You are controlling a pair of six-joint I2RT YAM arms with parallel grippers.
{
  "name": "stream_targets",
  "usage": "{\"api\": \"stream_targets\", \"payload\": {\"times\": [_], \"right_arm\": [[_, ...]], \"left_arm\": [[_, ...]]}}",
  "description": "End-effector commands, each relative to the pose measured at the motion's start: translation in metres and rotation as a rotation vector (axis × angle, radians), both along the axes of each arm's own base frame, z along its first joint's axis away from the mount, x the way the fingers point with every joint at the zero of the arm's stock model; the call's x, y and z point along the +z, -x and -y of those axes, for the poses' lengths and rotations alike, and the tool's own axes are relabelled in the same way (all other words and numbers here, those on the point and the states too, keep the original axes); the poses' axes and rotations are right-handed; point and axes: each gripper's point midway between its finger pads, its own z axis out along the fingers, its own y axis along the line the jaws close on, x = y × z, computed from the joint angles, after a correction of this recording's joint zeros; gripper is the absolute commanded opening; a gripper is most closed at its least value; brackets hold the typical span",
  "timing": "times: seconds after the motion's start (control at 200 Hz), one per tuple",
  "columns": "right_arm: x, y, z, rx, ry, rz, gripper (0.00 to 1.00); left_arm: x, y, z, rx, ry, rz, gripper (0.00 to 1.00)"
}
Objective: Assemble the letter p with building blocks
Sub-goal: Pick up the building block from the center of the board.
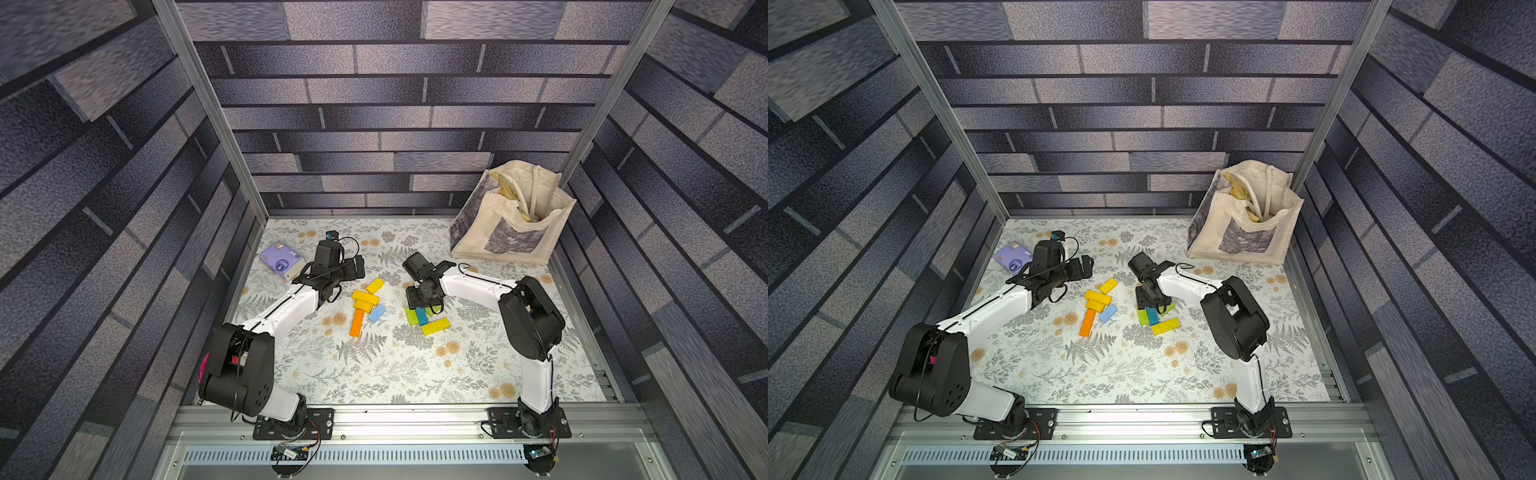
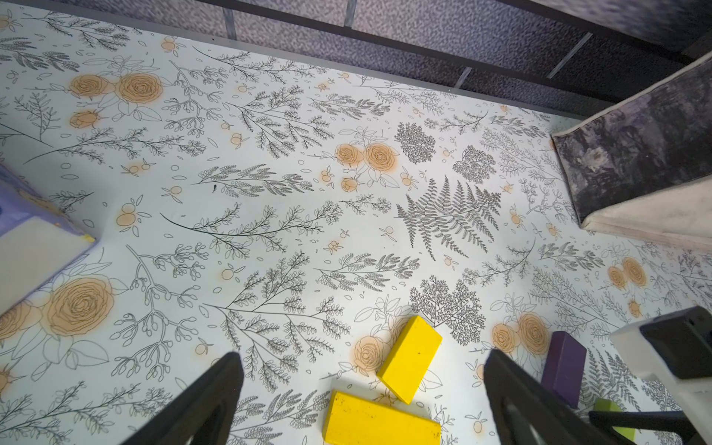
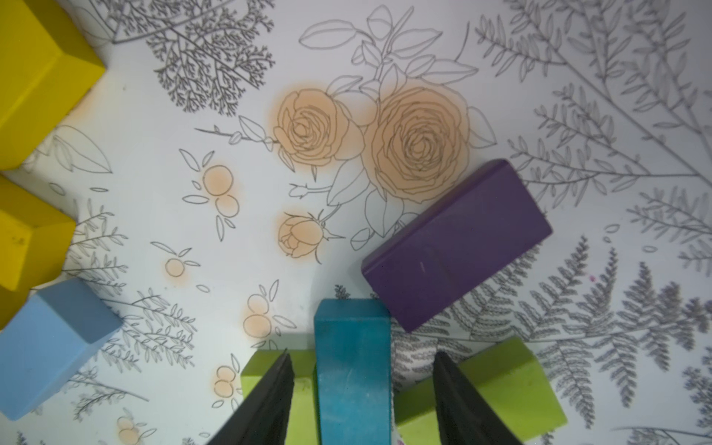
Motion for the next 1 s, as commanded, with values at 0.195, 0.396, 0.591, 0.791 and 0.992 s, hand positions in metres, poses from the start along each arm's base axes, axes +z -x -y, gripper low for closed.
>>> {"api": "stream_targets", "payload": {"times": [0.195, 0.396, 0.591, 0.791, 0.992], "right_arm": [[-0.024, 0.009, 0.02, -0.031, 0.147, -0.033, 0.53], [-0.025, 0.011, 0.013, -0.021, 0.111, -0.052, 0.37], [0.001, 0.004, 0.004, 0.009, 0.054, 0.007, 0.16], [0.064, -0.018, -0.004, 0.072, 0.037, 0.125, 0.15], [0.112, -0.04, 0.022, 0.105, 0.073, 0.213, 0.14]], "left_arm": [[-0.006, 0.0, 0.002, -0.007, -0.005, -0.01, 1.0], [-0.004, -0.001, 0.004, -0.013, -0.004, -0.01, 1.0], [-0.003, 0.0, 0.004, -0.013, -0.006, -0.008, 1.0], [0.0, 0.0, 0.013, -0.028, 0.002, -0.006, 1.0], [-0.002, 0.002, 0.034, -0.071, 0.004, -0.014, 1.0]]}}
